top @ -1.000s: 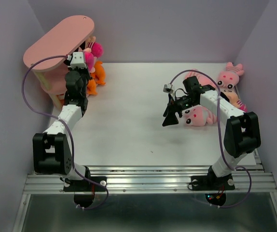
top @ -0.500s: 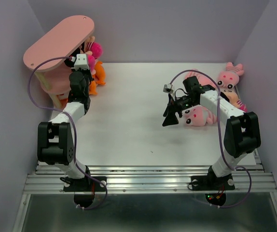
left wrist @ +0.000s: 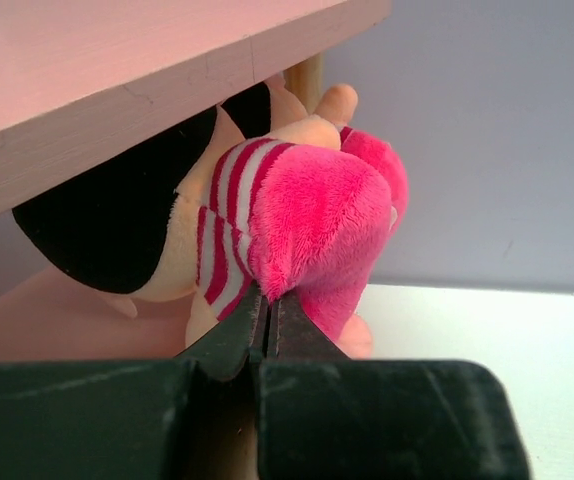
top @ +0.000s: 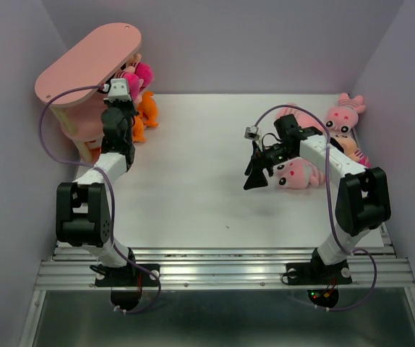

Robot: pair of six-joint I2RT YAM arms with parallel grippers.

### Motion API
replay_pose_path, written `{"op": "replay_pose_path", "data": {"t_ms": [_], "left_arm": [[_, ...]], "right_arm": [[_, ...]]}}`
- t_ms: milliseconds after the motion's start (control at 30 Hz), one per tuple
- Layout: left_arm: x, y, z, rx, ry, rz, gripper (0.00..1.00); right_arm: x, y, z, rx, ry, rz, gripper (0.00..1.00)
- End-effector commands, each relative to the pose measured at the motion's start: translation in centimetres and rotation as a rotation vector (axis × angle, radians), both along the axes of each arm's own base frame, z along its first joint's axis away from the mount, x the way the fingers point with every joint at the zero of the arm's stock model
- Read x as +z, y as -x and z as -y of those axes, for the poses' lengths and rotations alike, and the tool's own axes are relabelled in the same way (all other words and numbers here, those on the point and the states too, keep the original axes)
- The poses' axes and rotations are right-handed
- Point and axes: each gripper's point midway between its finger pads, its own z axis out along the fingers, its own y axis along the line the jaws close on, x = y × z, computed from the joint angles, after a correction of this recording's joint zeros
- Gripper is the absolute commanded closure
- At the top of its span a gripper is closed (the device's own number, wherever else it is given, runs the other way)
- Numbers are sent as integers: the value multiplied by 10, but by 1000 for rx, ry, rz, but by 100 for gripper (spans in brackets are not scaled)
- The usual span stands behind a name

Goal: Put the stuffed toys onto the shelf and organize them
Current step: Place the stuffed toy onto shelf

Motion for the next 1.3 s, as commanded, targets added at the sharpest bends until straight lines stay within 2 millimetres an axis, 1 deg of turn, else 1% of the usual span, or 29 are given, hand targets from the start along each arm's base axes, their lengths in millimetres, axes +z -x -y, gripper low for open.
{"op": "replay_pose_path", "data": {"t_ms": [0,100,133,167,233,267,433,600,700,733,767,833,867,900,933,1133,1167,1267], "left_arm": [[45,0,-2,-8,-1,154,100],[42,-8,0,-25,-3,152,100],[46,-11,0,-24,-1,161,100],[41,-14,0,-21,0,152,100],[44,-17,-2,-13,6,161,100],[41,-19,-3,-11,4,156,100],[37,-23,-3,-7,19,153,100],[29,-22,-6,5,38,139,100],[24,-20,-6,8,43,129,89],[23,-19,-6,8,44,126,83],[20,-18,-7,11,51,120,69],[18,-17,-7,12,54,118,63],[19,-16,-8,17,59,118,57],[17,-16,-8,18,62,114,54],[16,-16,-8,19,62,111,49],[14,-14,-10,27,76,100,38],[15,-13,-10,28,77,100,35],[17,-10,-10,29,80,103,29]], "right_arm": [[9,-2,0,10,-20,34,0],[8,-2,1,9,-16,34,0],[8,-3,1,9,-16,32,0],[7,-2,1,10,-15,29,0],[7,-2,1,11,-15,30,0],[7,-2,1,11,-15,30,0],[7,-2,1,14,-14,30,0],[7,-2,1,16,-12,28,0],[7,-2,1,17,-13,26,0],[6,-2,1,18,-11,25,0],[6,-2,1,18,-11,25,0],[6,-1,1,20,-13,22,0],[5,-1,1,20,-11,23,0],[6,-1,1,20,-12,23,0],[6,-1,1,21,-13,22,0],[6,-1,1,20,-10,25,0],[6,-1,1,20,-10,23,0],[6,-1,1,21,-11,23,0]]}}
